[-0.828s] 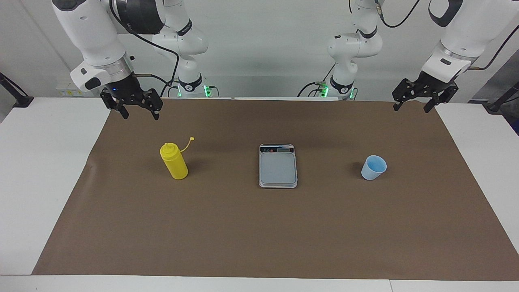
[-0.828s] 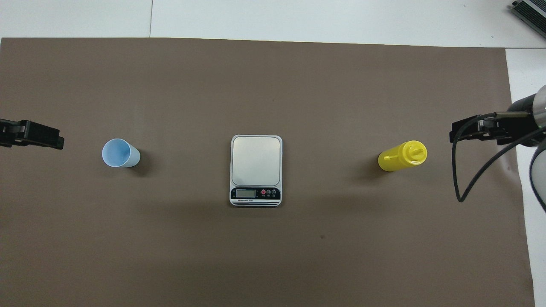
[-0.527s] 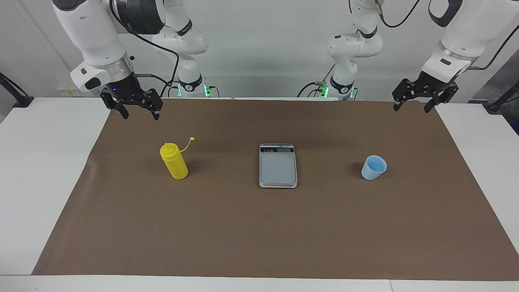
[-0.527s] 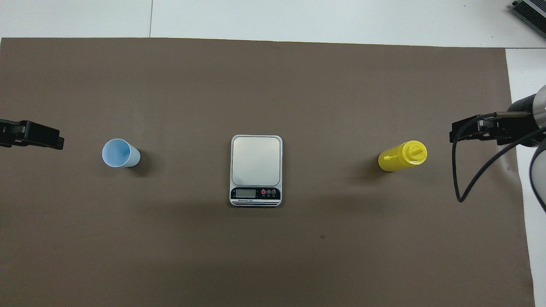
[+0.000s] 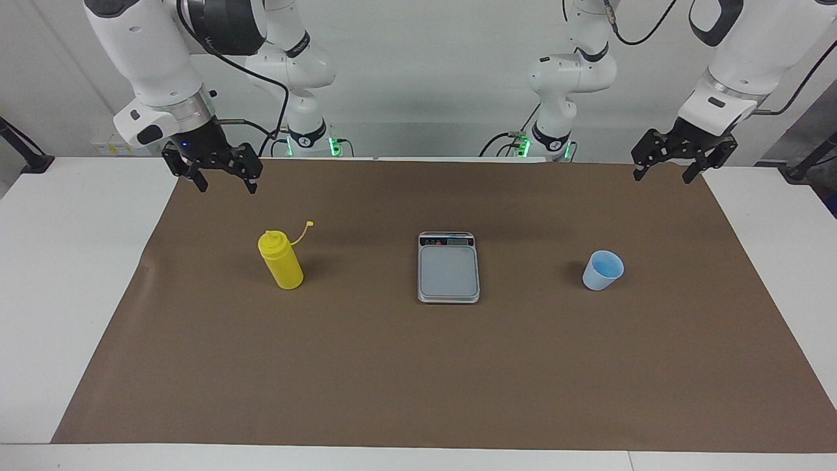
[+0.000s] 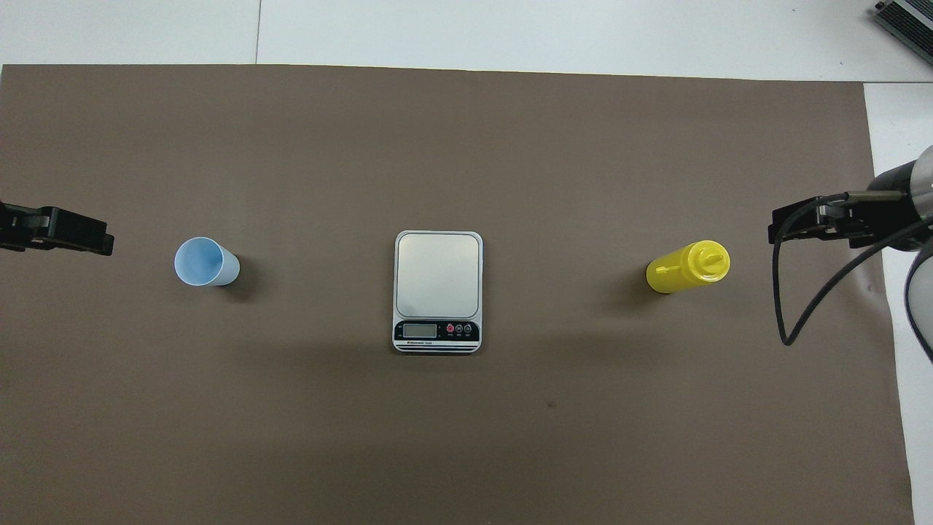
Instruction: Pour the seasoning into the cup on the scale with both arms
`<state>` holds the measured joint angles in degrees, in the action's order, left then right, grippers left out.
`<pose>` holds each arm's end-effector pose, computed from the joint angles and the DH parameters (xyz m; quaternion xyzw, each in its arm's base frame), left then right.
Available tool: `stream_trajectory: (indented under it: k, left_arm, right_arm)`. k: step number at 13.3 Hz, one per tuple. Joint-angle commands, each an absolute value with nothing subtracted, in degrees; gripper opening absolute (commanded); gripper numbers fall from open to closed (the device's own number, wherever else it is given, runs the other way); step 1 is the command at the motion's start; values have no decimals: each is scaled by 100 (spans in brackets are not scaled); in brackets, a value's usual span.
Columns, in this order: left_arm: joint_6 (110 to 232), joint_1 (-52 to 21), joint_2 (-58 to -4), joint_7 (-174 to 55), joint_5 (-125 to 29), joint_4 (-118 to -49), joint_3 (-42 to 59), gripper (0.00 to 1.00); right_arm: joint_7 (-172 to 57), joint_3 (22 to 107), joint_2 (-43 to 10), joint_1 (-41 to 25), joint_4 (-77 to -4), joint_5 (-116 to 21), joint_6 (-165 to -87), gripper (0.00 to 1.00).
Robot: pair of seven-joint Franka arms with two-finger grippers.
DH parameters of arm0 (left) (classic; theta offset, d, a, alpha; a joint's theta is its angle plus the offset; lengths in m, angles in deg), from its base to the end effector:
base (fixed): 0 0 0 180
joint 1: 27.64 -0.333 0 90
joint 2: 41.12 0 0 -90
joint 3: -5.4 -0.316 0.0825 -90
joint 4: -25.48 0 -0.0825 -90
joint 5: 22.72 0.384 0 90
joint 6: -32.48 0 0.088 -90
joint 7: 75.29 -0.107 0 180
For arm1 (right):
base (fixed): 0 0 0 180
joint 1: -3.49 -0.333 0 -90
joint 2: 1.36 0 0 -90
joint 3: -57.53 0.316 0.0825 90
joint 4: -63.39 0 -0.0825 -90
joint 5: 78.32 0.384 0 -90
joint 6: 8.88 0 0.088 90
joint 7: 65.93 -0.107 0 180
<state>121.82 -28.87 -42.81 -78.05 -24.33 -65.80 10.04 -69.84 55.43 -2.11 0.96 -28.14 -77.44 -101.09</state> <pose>0.5429 -0.0361 0.6291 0.9985 -0.0539 -0.0023 0.0128 0.5614 0.0059 0.6080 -0.9995 0.0307 0.0009 0.0074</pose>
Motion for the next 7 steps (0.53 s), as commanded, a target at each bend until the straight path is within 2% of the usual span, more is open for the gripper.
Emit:
stream_trajectory:
  k: [1, 7]
  left_arm:
    - [12703, -2984, -4455, -7802, -2377, -7145, 1024, 100]
    - [14310, -3195, -4271, -7196, -2413, -8472, 1015, 100]
  right_arm:
    - [-6848, 5560, -162, 164, -2863, -7630, -10055, 100]
    - [-6848, 5568, -162, 164, -2863, -7630, -10064, 100]
